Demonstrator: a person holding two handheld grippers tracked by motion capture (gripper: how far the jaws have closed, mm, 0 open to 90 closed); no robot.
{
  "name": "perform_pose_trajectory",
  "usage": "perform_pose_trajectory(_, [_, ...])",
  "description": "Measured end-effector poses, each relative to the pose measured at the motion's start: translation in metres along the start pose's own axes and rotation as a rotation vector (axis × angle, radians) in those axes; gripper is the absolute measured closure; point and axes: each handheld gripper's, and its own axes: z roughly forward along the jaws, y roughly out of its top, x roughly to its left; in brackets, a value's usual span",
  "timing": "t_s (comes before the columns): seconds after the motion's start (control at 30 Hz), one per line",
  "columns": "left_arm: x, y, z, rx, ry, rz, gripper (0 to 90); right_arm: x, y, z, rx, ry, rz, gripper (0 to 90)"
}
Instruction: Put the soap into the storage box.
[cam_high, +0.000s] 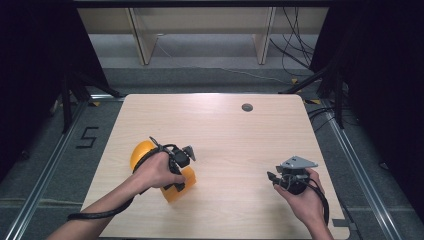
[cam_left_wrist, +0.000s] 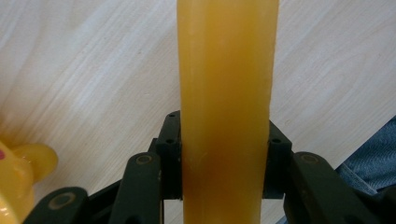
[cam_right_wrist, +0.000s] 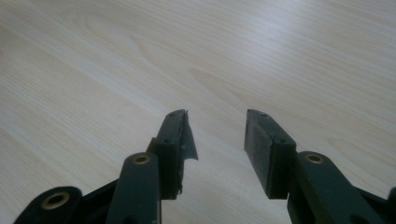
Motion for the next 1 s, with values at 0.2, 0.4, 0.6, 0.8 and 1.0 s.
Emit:
perform_pose_trajectory(0.2, [0.008,-0.001,-0.009,-0.011,-0.014,-0.049,60.5,0.001,0.001,-0.001,0.008,0.004,0.02,59.3])
perform_pose_trajectory(0.4, [0.018,0.0,-0.015,-0.006,0.0,-0.106,60.5,0.0,0.0,0.0,-0.006,-0.001,0.001,59.3])
perform_pose_trajectory(0.6, [0.026,-0.003,-0.017,-0.012,0.031,-0.138,60.5,0.002,0.001,-0.001,0.005,0.002,0.025,59.3])
perform_pose_trajectory(0.8, [0.032,-0.005,-0.02,-0.019,0.03,-0.166,60.5,0.002,0.001,0.0,0.004,0.002,0.024,59.3])
perform_pose_trajectory(1.0, [0.041,-0.007,-0.025,-0.03,0.038,-0.193,60.5,-0.001,0.0,0.002,-0.019,0.014,-0.014,59.3])
